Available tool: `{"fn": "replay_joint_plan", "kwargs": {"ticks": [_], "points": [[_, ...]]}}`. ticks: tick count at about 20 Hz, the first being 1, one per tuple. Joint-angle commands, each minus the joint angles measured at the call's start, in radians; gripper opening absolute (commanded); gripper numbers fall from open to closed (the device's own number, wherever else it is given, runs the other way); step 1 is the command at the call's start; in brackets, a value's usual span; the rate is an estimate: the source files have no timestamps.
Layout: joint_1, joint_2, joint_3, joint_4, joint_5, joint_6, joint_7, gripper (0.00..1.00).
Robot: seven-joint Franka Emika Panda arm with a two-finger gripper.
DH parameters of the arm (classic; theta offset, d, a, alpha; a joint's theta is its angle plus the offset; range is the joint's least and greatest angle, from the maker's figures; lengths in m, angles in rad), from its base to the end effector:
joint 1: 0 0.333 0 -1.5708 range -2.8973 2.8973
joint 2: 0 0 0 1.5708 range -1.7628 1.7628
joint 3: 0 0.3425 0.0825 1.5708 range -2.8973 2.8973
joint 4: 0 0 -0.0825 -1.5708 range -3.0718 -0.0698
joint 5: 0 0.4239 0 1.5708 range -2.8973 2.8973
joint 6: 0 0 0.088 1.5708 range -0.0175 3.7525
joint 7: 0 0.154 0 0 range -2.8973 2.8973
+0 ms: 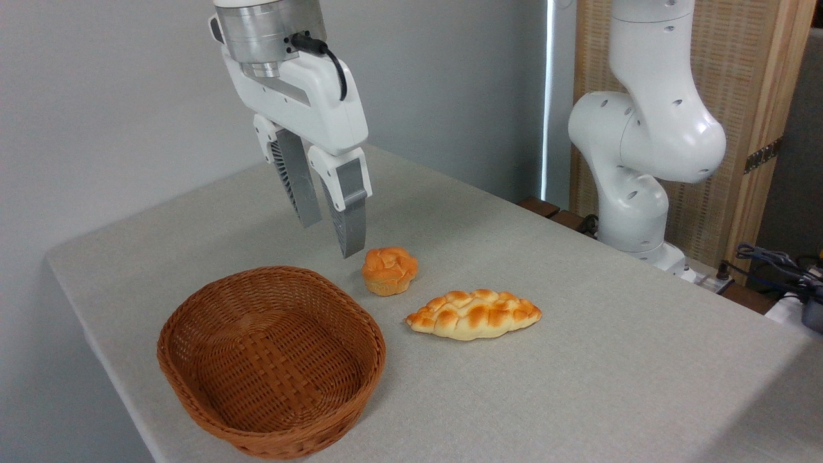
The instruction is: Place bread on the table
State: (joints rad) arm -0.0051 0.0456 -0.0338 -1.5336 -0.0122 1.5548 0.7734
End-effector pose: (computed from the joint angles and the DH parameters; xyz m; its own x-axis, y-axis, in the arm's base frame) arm 0.6063 -0.0251 0.5942 0.6877 -0.7259 -0.0078 -0.7256 -0.6876 0.0269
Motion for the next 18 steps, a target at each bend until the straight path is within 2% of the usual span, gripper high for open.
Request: {"fn": "replay_joint_plan", "kwargs": {"ticks": [1,4,18], "points": [[-0.004,-0.062,0.008,-0.08,0.011,0.033,0.003,1.0],[-0.003,-0.089,0.006,-0.12,0.011,0.059,0.001,1.0],[-0.001,-0.087,0.009,-0.118,0.008,0.076,0.0,1.0]]}}
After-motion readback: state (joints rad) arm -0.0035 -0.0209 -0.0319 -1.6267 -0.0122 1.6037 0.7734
